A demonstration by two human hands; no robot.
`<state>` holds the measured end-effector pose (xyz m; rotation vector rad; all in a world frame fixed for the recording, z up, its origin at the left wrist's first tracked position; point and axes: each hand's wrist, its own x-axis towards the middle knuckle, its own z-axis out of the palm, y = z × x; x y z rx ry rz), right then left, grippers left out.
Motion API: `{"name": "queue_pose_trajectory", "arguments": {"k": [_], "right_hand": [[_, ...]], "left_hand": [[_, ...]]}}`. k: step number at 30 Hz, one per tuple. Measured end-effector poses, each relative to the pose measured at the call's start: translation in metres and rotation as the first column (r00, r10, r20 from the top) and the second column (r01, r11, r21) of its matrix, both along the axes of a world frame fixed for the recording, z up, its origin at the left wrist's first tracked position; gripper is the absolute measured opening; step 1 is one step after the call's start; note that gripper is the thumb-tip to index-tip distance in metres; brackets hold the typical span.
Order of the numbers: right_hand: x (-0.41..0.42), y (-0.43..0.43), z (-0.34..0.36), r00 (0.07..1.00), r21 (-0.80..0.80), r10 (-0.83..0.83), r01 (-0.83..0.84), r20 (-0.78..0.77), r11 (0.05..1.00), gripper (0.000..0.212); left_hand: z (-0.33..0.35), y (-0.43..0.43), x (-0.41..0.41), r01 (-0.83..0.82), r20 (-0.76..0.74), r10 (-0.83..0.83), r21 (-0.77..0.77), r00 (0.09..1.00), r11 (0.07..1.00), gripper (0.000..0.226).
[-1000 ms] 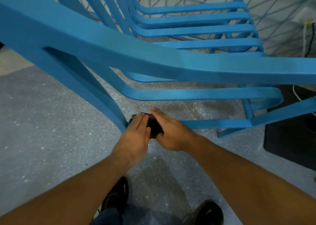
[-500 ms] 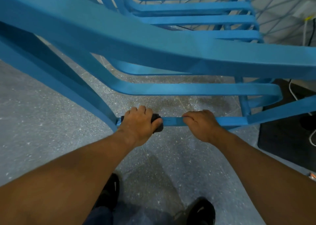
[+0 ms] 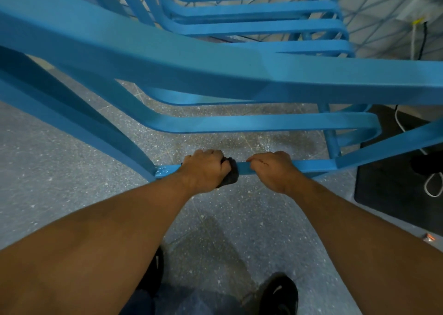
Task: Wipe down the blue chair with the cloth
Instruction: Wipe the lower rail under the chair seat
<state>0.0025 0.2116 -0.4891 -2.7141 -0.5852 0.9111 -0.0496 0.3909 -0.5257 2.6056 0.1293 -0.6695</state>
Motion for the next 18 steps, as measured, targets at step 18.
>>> {"name": "queue_pose_trajectory", "arguments": {"k": [18], "right_hand": [[0.002, -0.003, -0.023, 0.997, 0.046, 0.032, -0.035, 0.063, 0.998, 0.056]], "left_hand": [[0.016, -0.01, 0.007, -0.03, -0.041, 0.028, -0.06, 0.999, 0.998, 0.025]]}}
